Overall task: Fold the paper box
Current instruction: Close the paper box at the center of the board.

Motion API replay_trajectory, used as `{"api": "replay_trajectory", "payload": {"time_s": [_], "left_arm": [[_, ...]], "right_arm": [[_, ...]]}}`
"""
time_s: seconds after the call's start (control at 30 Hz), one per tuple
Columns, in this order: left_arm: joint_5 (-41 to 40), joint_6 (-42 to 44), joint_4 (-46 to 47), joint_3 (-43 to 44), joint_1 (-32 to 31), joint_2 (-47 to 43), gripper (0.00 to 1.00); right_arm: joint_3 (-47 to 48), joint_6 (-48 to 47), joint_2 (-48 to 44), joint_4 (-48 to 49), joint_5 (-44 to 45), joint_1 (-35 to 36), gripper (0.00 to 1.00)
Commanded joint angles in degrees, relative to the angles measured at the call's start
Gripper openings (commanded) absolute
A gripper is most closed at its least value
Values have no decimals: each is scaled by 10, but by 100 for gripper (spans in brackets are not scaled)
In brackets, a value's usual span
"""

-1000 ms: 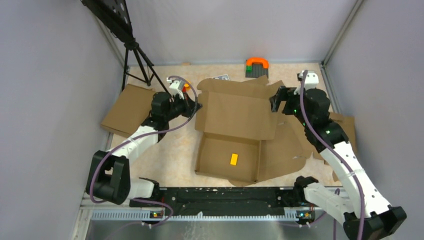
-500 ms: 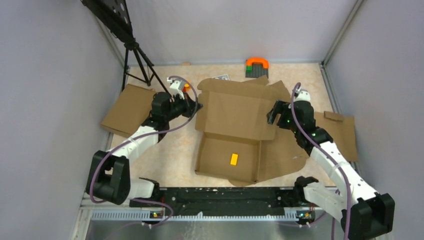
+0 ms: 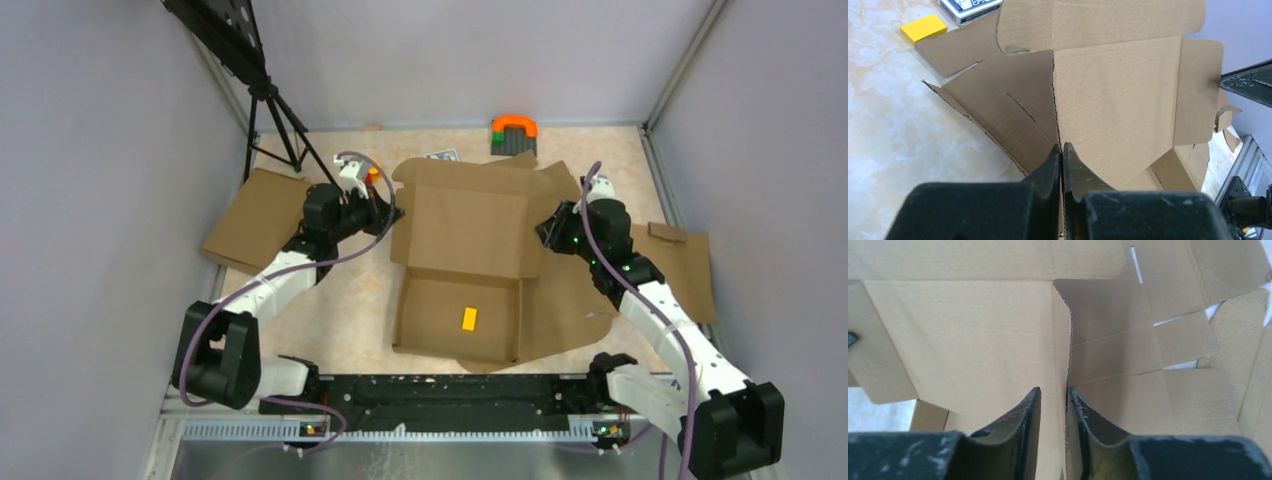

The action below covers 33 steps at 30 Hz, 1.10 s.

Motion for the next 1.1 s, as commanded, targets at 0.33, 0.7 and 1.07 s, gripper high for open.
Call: {"api": "replay_trajectory", "payload": {"time_s": [0.33,0.7,1.07], "left_arm": [[10,-17,-56,63,-11,1,0],[-148,-24,-196,140,-71,22,0],[-210,-7,-226,252,-85,42,0]], "right_arm": [[36,-17,45,-10,-62,-2,26],[65,-7,55,32,-6,49,8],[125,-30,73,110,92,83,1]]}}
